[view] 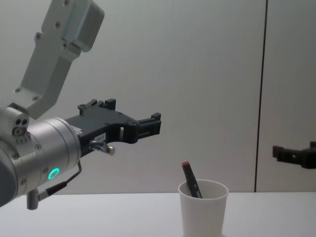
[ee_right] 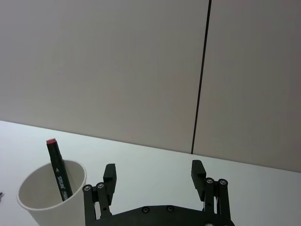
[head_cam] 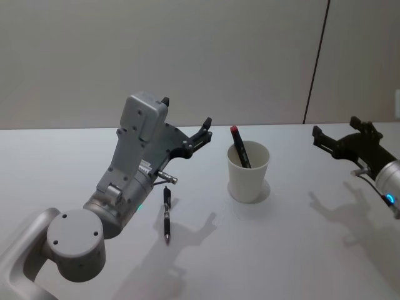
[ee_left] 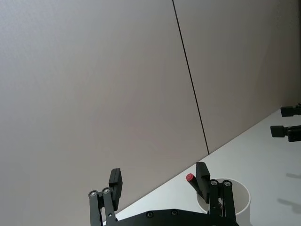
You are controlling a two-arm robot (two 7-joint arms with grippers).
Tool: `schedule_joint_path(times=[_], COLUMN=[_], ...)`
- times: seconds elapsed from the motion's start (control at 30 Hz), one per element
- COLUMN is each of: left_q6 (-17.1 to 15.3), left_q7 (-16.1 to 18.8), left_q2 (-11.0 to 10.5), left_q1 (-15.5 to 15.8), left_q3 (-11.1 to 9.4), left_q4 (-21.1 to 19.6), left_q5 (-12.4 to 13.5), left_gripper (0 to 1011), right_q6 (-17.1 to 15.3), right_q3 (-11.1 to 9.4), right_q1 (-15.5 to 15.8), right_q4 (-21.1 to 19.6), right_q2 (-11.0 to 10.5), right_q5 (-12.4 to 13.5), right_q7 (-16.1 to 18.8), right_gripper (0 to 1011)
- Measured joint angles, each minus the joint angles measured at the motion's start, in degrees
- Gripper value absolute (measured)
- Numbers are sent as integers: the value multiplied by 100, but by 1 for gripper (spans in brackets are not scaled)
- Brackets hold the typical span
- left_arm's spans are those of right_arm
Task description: Place the pen into the pen holder.
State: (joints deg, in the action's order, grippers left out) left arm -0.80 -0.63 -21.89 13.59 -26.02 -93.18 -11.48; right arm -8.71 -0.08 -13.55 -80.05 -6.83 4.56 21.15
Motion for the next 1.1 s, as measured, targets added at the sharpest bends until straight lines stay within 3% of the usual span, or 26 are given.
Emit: schedule_joint_path(times=[0.57,1.1], left_q6=[0,0], left_q7=[0,0], left_q2=[0,0], left_q1=[0,0], left_q3=[0,0], left_q4=[0,0], left_q5=[0,0], left_gripper=[1003,1003], right_q6=[-545,-708], right_q3=[-124,-167], right_q1=[361,533], right_q4=[-503,-749], right_q2=[-246,-353], right_q5=[-261,-263], right_q7=[118,232], right_gripper=[1001,1001])
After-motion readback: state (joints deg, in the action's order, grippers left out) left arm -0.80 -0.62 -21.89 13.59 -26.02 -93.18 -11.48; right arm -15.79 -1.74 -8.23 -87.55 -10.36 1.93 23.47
